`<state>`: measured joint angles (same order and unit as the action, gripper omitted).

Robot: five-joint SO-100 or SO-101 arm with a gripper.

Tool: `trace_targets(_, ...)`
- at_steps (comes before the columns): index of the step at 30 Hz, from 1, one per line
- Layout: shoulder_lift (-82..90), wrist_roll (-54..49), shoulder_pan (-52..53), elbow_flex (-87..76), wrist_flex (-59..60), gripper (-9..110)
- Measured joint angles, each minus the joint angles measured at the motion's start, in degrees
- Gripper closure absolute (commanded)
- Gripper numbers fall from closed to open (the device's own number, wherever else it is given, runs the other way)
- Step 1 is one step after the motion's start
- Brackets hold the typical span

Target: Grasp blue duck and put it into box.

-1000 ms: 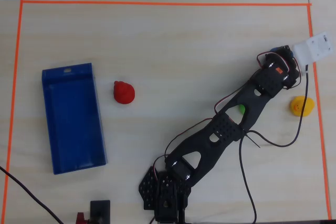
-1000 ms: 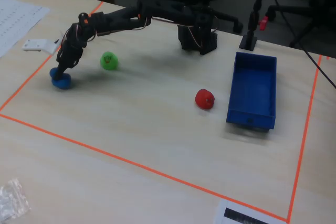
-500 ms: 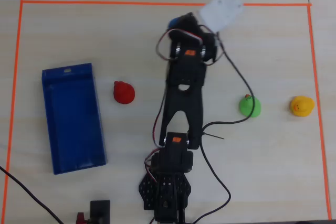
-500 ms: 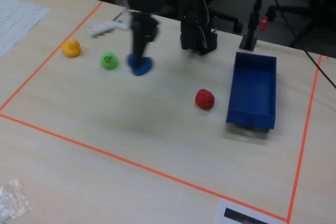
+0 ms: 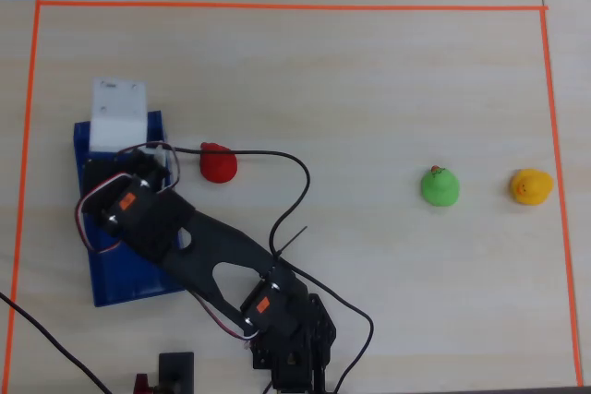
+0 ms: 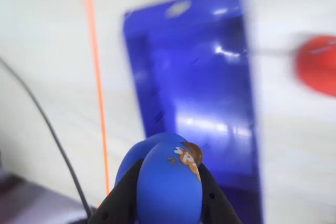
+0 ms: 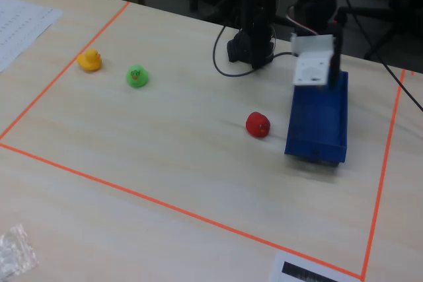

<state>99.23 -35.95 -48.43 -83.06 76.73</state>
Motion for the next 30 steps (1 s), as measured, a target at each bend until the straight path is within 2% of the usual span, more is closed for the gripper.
trace_targets(5,-2.46,0.79,-4.66,-4.92,-5.27,76)
trace_targets(9,-2.46,0.09,-2.99,-10.11,-8.7,68)
trace_targets(13,-2.29,-3.25,2.46,-11.95,-9.67,72)
trace_targets(17,3.34,-7.38,12.13,-16.35,-11.07,94)
trace_targets(19,9.32,-10.28,17.23,-21.09,-14.24,100)
trace_targets(25,30.76,-18.02,34.37,-40.78,-27.33,101)
trace_targets(30,49.66,-22.5,41.84,-60.82,-37.97,101)
